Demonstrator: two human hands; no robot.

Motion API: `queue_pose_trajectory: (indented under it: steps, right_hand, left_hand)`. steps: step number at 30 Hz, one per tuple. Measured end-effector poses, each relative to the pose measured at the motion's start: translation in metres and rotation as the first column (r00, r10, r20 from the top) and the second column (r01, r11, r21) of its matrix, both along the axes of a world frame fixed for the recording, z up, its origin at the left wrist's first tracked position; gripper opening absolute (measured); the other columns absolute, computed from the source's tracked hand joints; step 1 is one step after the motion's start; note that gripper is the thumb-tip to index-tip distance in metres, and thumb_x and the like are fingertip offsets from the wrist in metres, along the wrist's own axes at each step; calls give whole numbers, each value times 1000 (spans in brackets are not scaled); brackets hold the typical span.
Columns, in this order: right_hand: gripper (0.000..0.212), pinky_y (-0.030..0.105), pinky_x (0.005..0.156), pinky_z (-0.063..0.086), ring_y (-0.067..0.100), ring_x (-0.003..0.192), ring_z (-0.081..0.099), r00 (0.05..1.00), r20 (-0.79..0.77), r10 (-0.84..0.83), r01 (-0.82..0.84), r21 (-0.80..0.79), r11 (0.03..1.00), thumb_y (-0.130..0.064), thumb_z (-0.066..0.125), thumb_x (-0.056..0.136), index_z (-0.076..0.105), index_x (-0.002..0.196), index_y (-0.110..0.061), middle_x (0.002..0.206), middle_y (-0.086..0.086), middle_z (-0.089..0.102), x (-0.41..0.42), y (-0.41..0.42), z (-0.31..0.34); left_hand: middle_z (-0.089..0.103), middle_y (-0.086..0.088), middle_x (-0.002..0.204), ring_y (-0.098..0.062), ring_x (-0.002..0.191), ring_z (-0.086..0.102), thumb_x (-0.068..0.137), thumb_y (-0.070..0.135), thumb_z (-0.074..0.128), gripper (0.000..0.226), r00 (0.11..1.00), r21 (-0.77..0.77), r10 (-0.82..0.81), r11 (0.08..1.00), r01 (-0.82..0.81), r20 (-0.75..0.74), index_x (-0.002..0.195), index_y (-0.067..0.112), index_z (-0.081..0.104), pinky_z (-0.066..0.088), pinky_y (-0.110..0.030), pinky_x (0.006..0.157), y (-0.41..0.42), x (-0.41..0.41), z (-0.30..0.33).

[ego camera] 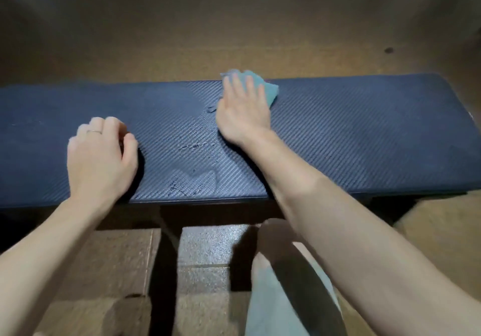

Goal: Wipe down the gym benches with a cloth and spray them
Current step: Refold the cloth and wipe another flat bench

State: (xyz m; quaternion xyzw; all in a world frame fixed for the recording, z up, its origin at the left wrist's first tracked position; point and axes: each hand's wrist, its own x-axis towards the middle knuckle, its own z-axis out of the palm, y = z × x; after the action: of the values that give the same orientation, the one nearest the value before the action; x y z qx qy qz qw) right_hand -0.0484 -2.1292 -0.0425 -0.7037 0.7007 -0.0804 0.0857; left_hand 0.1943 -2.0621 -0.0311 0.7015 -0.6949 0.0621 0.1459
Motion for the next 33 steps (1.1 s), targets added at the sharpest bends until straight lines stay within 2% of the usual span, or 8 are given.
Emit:
queue_pose_trajectory:
  steps: [3, 7, 11, 14, 20, 24, 29, 33]
  right_hand:
    - [61, 48, 126, 1, 28, 157, 2, 977, 20, 211, -212, 29, 977, -34, 24, 106, 14, 163, -17, 171, 2, 9, 77, 34, 4]
    - [58, 40, 128, -2, 19, 158, 1, 947, -13, 322, -321, 29, 947, -32, 23, 108, 12, 163, -22, 171, -3, 8, 38, 68, 6]
    - [56, 41, 128, 1, 20, 158, 2, 998, -60, -27, 31, 67, 997, -30, 20, 108, 11, 163, -22, 171, -2, 7, -48, 69, 10]
    - [58, 47, 127, 4, 28, 157, 3, 955, -60, -291, 295, 76, 952, -30, 20, 107, 11, 163, -17, 171, 4, 6, -24, 78, 9]
    - [62, 51, 125, 12, 32, 155, 17, 990, 31, -137, 139, -72, 988, -33, 25, 101, 32, 159, -14, 167, 7, 25, 189, 135, -3]
    - [59, 45, 126, 15, 24, 155, 22, 999, -27, -19, 17, -56, 998, -32, 29, 101, 34, 158, -18, 166, 2, 30, 182, 145, 1]
    - [65, 46, 126, 17, 25, 155, 20, 889, -109, -446, 443, -46, 895, -36, 15, 100, 29, 160, -16, 167, 5, 27, 47, 166, -1]
    - [65, 51, 126, 11, 30, 156, 14, 776, -48, -629, 625, -85, 776, -34, 19, 100, 25, 161, -13, 168, 7, 20, 116, 149, -3]
  left_hand:
    - [55, -19, 110, -42, 98, 48, 94, 31, 39, 29, 999, 30, 3, 1000, -1, -48, 103, 11, 58, 39, -52, 85, 2, 10, -12]
    - [55, -15, 110, -37, 97, 47, 96, 25, 44, 17, 993, 4, -14, 1000, 14, -113, 100, 13, 56, 38, -50, 85, 3, 12, -13]
    - [57, -10, 107, -31, 95, 48, 96, 24, 44, 15, 983, -9, -42, 999, 41, -178, 95, 14, 55, 38, -48, 84, 3, 14, -12]
    - [57, -9, 107, -31, 96, 50, 96, 25, 43, 16, 982, 0, -44, 999, 44, -183, 96, 15, 55, 39, -48, 85, 4, 15, -12]
    - [60, -11, 111, -35, 102, 53, 95, 21, 42, 23, 925, 50, -254, 959, 278, -282, 103, 15, 62, 39, -49, 87, -6, 51, -7]
    - [58, -11, 108, -35, 97, 50, 94, 20, 45, 19, 933, 3, -340, 940, 342, -119, 102, 13, 60, 38, -49, 82, -6, 98, -9]
    - [57, -11, 108, -33, 96, 49, 93, 20, 46, 19, 938, 22, -328, 943, 333, -112, 103, 12, 60, 37, -47, 80, 0, 98, -12]
    - [57, -10, 107, -31, 95, 48, 93, 18, 47, 17, 935, 24, -327, 943, 333, -141, 102, 12, 60, 35, -45, 80, 0, 100, -12]
